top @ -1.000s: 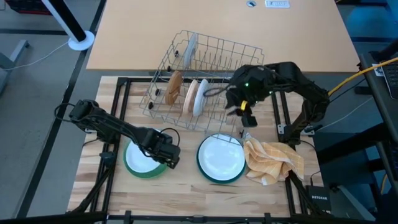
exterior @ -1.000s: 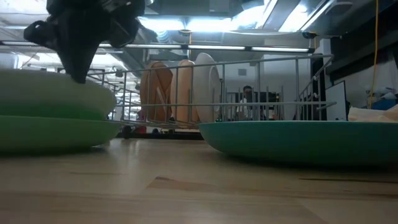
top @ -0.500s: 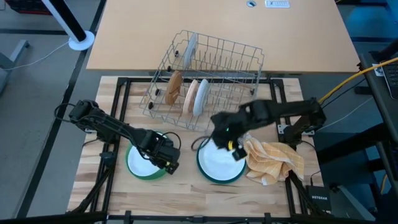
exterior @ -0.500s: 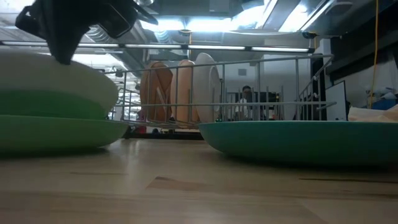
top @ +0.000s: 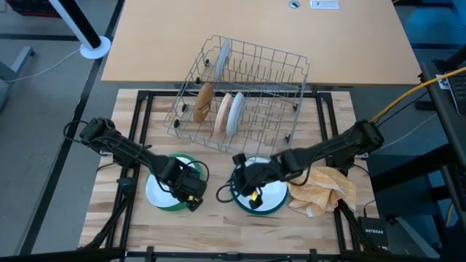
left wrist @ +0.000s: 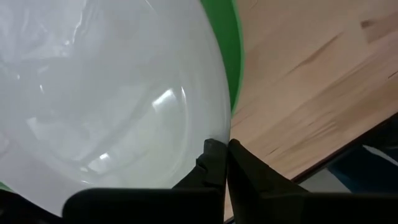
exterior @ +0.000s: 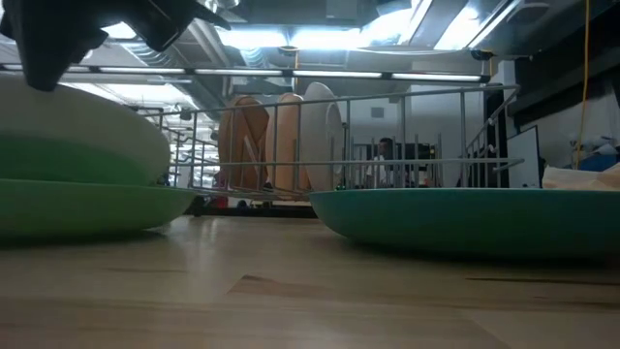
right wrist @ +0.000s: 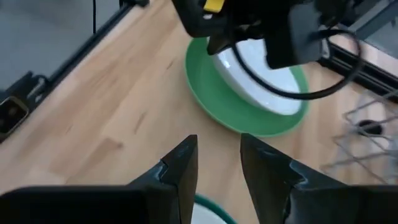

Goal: Sort dishes
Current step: Put the left white plate in the dish rack

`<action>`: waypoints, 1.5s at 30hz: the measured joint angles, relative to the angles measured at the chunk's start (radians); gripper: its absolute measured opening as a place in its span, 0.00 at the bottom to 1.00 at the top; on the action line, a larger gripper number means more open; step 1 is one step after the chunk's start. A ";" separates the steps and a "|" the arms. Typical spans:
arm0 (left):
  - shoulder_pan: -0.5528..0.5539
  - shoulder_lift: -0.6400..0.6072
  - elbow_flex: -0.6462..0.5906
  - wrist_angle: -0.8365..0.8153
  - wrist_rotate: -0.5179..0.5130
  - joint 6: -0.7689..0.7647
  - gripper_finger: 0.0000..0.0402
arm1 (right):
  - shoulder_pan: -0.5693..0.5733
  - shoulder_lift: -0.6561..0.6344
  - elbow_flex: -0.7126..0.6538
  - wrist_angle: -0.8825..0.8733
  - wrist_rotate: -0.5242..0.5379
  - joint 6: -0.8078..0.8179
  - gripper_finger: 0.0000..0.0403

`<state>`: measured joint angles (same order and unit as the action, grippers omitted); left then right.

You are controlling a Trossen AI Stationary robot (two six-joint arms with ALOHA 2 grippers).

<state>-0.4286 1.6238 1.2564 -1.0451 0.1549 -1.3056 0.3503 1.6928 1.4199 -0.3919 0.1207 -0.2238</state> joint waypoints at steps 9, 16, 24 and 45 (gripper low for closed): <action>-0.024 0.000 0.000 0.000 -0.001 -0.018 0.00 | 0.005 0.054 -0.276 0.599 0.096 0.057 0.31; -0.024 0.000 0.000 0.004 0.000 -0.018 0.00 | -0.019 0.215 -0.291 0.748 0.098 0.055 0.31; -0.024 0.000 0.000 0.013 0.001 -0.018 0.00 | -0.032 0.368 -0.288 1.035 0.136 -0.219 0.31; -0.052 -0.001 0.000 -0.037 0.002 -0.023 0.00 | -0.033 0.579 -0.051 0.944 0.113 -0.396 0.31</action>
<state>-0.4807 1.6230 1.2560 -1.0818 0.1573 -1.3281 0.3177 2.2714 1.3690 0.5518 0.2339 -0.6197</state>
